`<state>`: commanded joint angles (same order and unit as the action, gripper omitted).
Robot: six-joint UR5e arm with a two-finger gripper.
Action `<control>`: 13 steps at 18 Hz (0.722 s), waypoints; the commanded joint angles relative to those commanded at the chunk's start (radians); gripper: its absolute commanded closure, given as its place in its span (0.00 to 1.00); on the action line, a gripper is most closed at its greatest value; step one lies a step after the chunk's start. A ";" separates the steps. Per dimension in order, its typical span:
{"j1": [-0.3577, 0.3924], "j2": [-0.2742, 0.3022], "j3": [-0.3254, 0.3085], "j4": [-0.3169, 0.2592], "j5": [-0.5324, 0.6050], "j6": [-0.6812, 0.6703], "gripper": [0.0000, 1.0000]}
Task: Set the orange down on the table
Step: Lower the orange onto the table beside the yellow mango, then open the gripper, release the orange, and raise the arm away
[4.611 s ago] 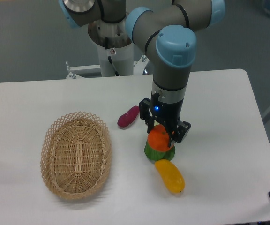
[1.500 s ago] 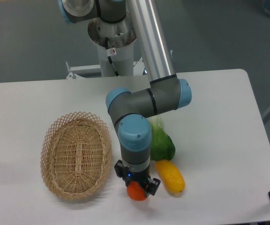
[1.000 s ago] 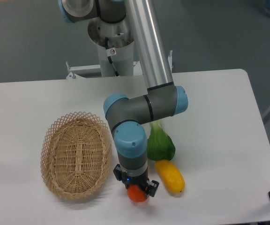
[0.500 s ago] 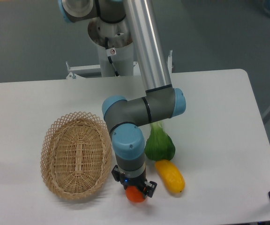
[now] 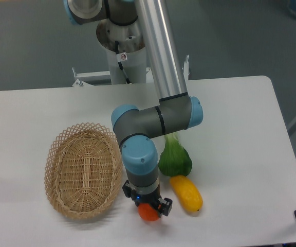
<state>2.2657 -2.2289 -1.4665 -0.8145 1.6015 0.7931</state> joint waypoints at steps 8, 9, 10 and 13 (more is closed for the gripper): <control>0.002 0.029 0.040 0.003 -0.005 0.002 0.00; 0.003 0.043 0.041 0.002 -0.009 0.008 0.00; 0.011 0.055 0.044 -0.003 -0.014 0.009 0.00; 0.017 0.087 0.057 -0.012 -0.011 0.035 0.00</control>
<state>2.2825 -2.1416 -1.4098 -0.8268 1.5907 0.8281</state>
